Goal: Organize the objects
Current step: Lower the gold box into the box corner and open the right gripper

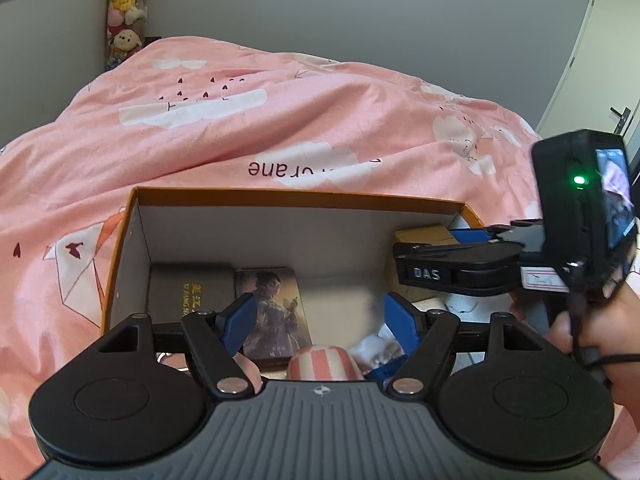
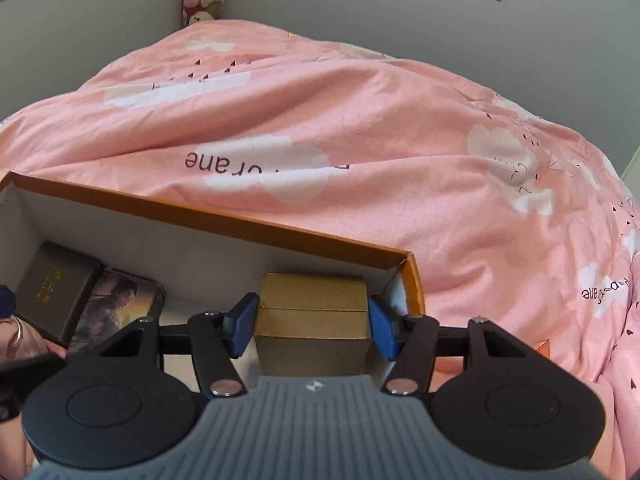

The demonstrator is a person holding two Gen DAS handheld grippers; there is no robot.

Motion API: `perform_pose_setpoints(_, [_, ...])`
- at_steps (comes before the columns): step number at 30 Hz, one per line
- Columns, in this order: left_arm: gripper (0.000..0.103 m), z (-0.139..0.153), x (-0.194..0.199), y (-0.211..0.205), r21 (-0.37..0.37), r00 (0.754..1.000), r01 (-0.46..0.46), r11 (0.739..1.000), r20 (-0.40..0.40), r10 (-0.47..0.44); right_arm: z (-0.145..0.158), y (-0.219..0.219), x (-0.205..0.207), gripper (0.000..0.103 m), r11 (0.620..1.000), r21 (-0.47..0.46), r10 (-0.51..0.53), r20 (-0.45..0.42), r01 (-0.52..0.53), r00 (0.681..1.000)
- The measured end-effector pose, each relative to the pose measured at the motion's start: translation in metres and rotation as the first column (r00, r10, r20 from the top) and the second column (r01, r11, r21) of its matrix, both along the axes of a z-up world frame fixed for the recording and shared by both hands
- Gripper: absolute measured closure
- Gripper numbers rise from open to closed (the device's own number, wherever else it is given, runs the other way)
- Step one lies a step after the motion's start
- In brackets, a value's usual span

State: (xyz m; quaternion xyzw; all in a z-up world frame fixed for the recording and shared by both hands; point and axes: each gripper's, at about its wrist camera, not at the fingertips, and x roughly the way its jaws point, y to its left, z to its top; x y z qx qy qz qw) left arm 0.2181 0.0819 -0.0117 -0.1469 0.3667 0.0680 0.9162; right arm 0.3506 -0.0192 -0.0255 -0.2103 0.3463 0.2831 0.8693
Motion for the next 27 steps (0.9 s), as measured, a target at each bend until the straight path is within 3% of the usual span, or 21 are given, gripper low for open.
perform_pose_setpoints(10, [0.019, 0.003, -0.008, 0.001, -0.004, 1.000, -0.009, 1.000, 0.006, 0.009, -0.005, 0.010, 0.001, 0.040, 0.994, -0.093, 0.051, -0.006, -0.051, 0.999])
perform_pose_setpoints(14, [0.019, 0.002, -0.009, 0.010, -0.024, 0.999, -0.034, 0.999, 0.009, 0.034, 0.000, 0.007, 0.004, 0.039, 0.995, -0.077, 0.063, -0.043, -0.067, 0.997])
perform_pose_setpoints(18, [0.019, 0.001, -0.008, 0.017, -0.030, 0.999, -0.047, 0.998, 0.005, 0.047, 0.010, 0.004, 0.004, 0.026, 0.994, -0.059, 0.088, -0.060, -0.092, 0.994])
perform_pose_setpoints(22, [0.019, -0.001, -0.008, 0.020, -0.022, 0.998, -0.055, 0.998, -0.004, 0.055, 0.022, 0.001, -0.009, 0.025, 0.987, -0.093, 0.133, -0.011, -0.134, 0.991])
perform_pose_setpoints(23, [0.019, -0.002, -0.008, 0.020, -0.022, 0.998, -0.055, 0.998, -0.007, 0.055, 0.023, 0.001, -0.012, 0.029, 0.984, -0.107, 0.141, -0.002, -0.141, 0.990])
perform_pose_setpoints(27, [0.019, -0.004, -0.007, 0.020, -0.030, 0.999, -0.053, 0.998, -0.014, 0.053, 0.023, -0.003, -0.018, 0.064, 0.973, -0.145, 0.172, -0.081, -0.182, 0.982])
